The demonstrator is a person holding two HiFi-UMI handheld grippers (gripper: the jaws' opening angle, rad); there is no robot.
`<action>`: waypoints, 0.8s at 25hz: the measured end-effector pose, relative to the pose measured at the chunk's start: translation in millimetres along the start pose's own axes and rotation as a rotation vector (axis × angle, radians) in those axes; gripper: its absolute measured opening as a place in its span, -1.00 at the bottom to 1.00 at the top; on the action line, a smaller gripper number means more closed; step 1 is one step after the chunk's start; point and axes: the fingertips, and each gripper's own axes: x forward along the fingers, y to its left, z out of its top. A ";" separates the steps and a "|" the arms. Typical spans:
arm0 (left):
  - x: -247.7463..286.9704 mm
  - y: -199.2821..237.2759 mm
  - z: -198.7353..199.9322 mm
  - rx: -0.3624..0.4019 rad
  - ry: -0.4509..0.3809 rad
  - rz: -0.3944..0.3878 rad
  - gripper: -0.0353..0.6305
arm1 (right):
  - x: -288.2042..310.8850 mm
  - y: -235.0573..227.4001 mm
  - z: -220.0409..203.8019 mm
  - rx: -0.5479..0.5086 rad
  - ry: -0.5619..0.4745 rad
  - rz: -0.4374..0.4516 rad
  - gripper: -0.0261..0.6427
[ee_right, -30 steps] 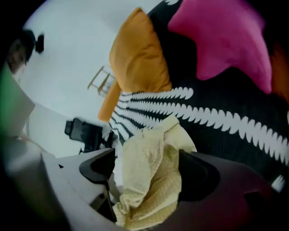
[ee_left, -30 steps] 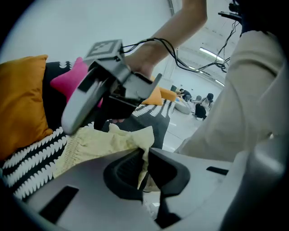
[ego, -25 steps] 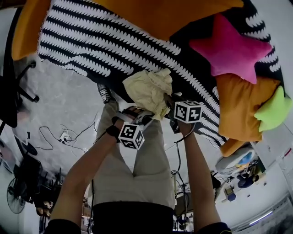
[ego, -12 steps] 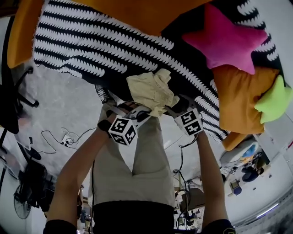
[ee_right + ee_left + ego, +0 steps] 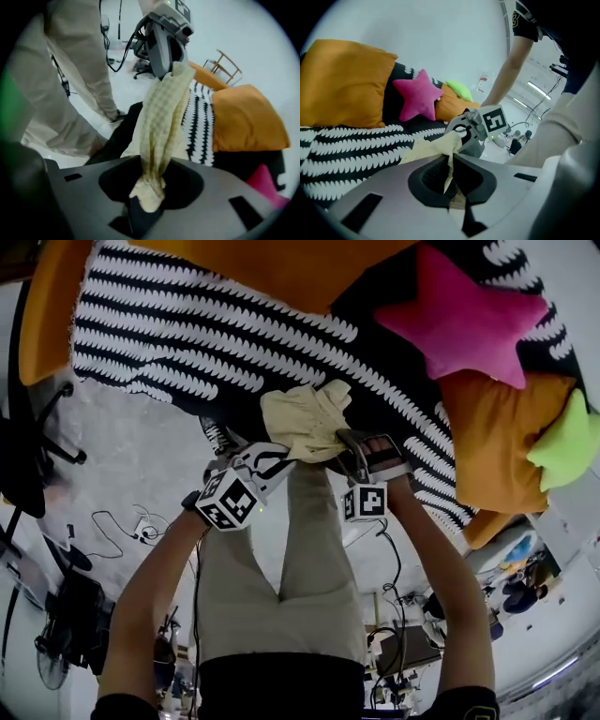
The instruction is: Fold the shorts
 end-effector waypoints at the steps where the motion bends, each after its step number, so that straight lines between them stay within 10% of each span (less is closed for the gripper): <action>1: -7.5 1.8 2.6 -0.010 -0.011 0.007 -0.82 | -9.4 -10.6 0.8 -0.022 0.009 -0.080 -0.61; 14: -134.1 119.4 158.4 0.326 -0.222 0.359 -0.82 | -101.7 -246.4 64.8 -0.207 0.019 -0.531 -0.74; 20: -96.5 118.8 87.3 0.365 -0.101 0.377 -0.82 | -46.0 -195.5 51.4 -0.179 0.084 -0.494 -0.74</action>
